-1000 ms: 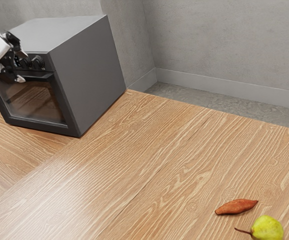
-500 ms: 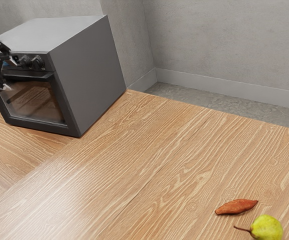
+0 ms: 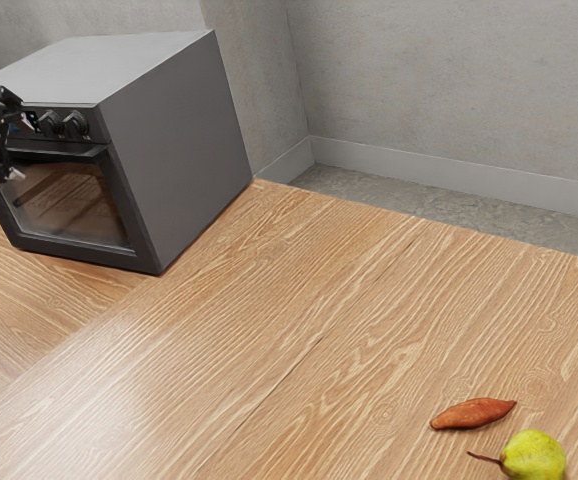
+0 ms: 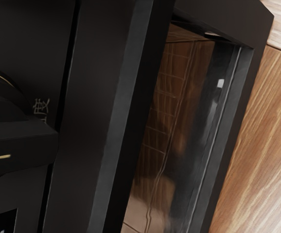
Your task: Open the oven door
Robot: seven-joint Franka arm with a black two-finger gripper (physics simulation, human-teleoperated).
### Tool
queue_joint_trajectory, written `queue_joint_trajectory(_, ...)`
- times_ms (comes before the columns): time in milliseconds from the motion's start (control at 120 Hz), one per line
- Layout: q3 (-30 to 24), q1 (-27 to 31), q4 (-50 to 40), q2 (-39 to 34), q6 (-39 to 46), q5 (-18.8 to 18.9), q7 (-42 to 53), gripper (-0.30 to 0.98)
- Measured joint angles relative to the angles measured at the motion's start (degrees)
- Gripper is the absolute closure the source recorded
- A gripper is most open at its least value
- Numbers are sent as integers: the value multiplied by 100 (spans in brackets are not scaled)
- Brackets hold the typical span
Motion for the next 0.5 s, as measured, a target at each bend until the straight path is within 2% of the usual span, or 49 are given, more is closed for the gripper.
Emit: queue_joint_trajectory(500, -25, 68, -62, 257, 54, -3, 131, 0)
